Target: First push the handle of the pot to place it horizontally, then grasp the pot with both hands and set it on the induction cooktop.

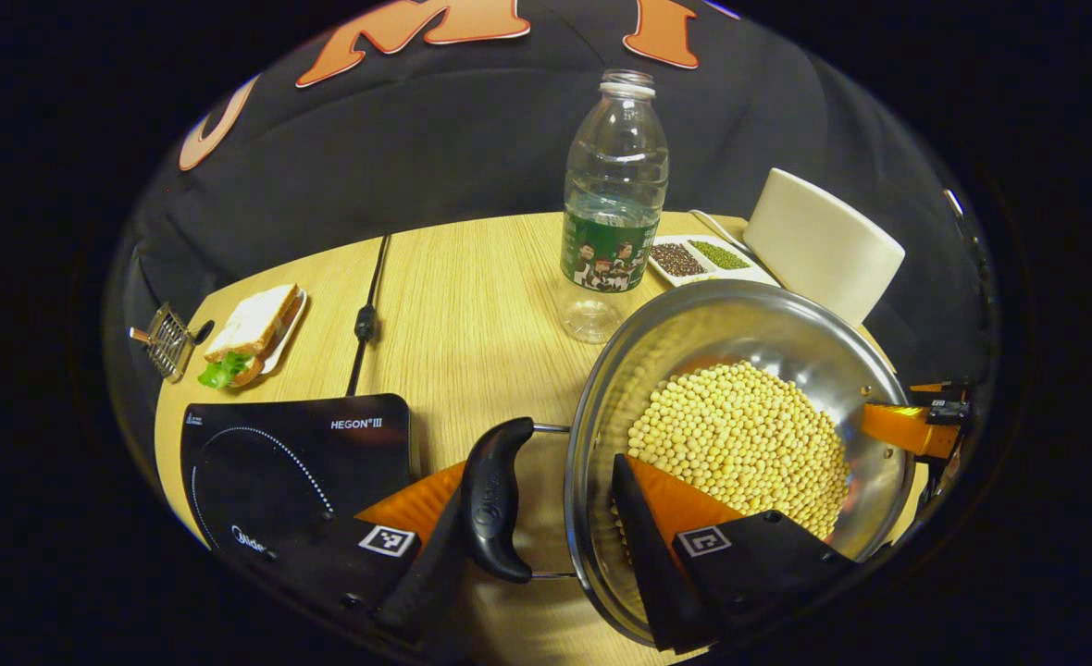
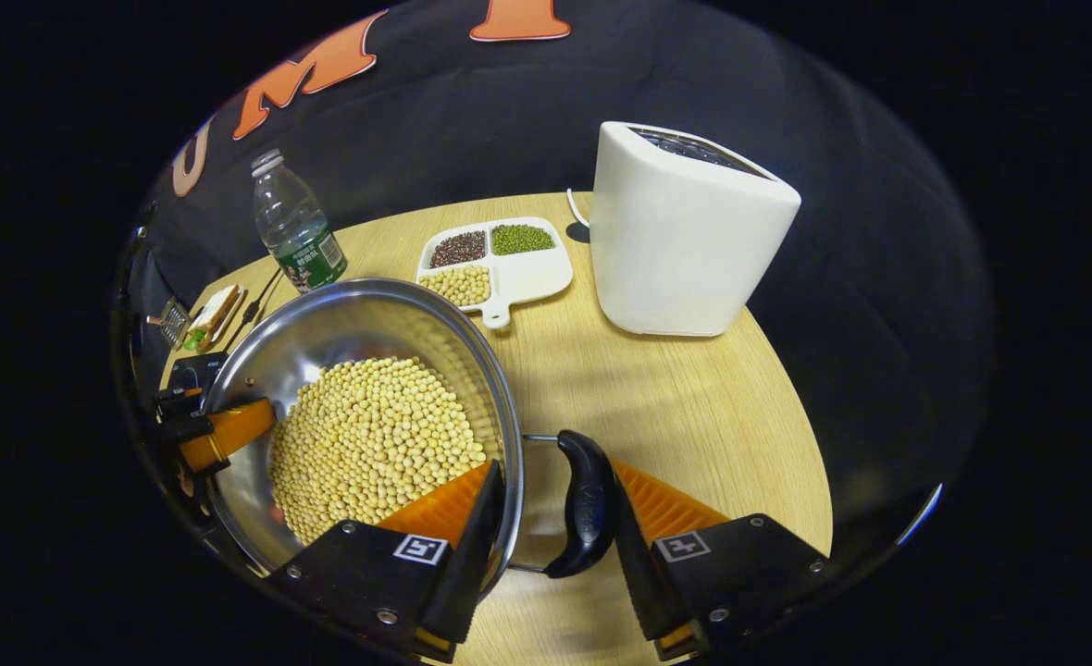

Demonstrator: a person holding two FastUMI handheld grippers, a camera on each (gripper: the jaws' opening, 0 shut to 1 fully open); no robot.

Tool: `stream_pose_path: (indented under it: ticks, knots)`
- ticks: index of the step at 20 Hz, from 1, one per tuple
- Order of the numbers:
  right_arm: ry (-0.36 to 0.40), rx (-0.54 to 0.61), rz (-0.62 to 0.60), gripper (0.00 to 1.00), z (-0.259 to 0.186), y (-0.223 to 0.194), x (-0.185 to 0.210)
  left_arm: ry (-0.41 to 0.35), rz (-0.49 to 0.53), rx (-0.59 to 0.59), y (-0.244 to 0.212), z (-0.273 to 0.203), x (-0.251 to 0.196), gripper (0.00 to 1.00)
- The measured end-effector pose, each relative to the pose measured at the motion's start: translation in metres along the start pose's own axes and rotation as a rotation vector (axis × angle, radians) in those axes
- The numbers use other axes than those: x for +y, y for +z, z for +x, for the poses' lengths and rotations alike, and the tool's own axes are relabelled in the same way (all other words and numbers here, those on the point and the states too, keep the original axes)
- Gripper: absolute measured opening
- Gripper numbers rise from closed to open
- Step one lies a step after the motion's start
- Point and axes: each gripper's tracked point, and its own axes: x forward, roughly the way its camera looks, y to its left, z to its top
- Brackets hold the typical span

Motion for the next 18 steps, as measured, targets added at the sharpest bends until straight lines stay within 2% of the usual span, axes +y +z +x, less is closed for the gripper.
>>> stream_pose_path:
  ticks: [2, 3, 4, 6, 10, 11, 12, 15, 18]
  knots:
    - [0.002, 0.01, 0.009, 0.67, 0.0, -0.002, 0.001, 0.025, 0.034, -0.018, 0.006, 0.001, 0.001, 0.88]
    - [0.001, 0.014, 0.011, 0.63, -0.001, -0.002, 0.003, 0.021, 0.03, -0.016, 0.004, 0.004, 0.001, 0.88]
    - [-0.001, 0.017, 0.013, 0.67, -0.001, -0.003, 0.003, 0.016, 0.026, -0.027, 0.006, 0.003, 0.0, 0.87]
    - [-0.006, 0.015, 0.019, 0.67, -0.001, -0.003, 0.002, 0.012, 0.013, -0.039, 0.007, 0.006, 0.001, 0.86]
    - [-0.029, 0.02, 0.036, 0.6, -0.004, -0.004, 0.004, 0.009, -0.015, -0.066, 0.011, 0.003, 0.001, 0.8]
    - [-0.041, 0.014, 0.023, 0.6, -0.004, -0.001, 0.005, 0.015, -0.009, -0.068, 0.011, 0.003, 0.001, 0.78]
    - [-0.045, 0.011, 0.015, 0.65, -0.005, -0.001, 0.004, 0.015, -0.013, -0.07, 0.011, 0.004, 0.002, 0.78]
    - [-0.039, 0.017, 0.04, 0.6, -0.007, 0.0, 0.006, 0.019, -0.031, -0.066, 0.007, -0.002, 0.003, 0.76]
    - [-0.035, -0.022, 0.043, 0.57, -0.008, 0.003, 0.002, 0.036, -0.026, -0.105, 0.018, -0.017, 0.011, 0.8]
